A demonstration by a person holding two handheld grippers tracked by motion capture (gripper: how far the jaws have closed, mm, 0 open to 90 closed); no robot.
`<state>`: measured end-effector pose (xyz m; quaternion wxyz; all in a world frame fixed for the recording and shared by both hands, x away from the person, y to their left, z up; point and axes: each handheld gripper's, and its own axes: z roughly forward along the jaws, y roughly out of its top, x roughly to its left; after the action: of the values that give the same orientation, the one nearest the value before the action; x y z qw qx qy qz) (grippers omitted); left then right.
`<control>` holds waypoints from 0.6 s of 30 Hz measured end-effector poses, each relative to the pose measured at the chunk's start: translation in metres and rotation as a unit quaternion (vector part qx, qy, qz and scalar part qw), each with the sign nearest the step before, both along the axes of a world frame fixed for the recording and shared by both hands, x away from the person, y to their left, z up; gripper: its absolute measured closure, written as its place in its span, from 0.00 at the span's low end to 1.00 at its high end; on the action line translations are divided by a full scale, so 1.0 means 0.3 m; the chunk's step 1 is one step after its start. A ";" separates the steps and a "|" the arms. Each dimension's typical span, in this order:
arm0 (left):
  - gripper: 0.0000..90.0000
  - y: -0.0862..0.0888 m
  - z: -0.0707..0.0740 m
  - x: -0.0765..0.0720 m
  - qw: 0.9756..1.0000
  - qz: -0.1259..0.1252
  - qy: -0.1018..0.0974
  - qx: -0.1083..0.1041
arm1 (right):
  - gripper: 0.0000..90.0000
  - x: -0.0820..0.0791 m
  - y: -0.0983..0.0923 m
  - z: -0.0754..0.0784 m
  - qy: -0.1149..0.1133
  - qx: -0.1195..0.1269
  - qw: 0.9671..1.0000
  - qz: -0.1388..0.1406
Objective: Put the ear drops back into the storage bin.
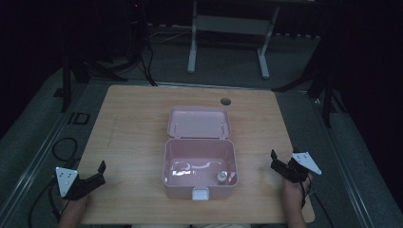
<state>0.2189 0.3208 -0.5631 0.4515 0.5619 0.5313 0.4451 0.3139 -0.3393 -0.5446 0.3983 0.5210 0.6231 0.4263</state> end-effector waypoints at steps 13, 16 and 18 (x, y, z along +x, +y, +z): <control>0.01 0.000 0.000 0.000 1.000 -0.001 -0.001 0.000 | 0.13 -0.007 0.011 0.006 -0.033 -0.013 0.999 0.024; 0.01 0.000 0.000 -0.001 1.000 -0.001 -0.001 0.000 | 0.14 -0.009 0.011 0.007 -0.036 -0.015 0.999 0.024; 0.01 0.000 0.000 -0.001 1.000 -0.001 -0.001 0.000 | 0.14 -0.007 0.011 0.006 -0.034 -0.017 0.999 0.026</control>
<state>0.2186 0.3208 -0.5632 0.4525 0.5621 0.5304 0.4450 0.3116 -0.3359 -0.5428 0.4166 0.4826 0.6302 0.4430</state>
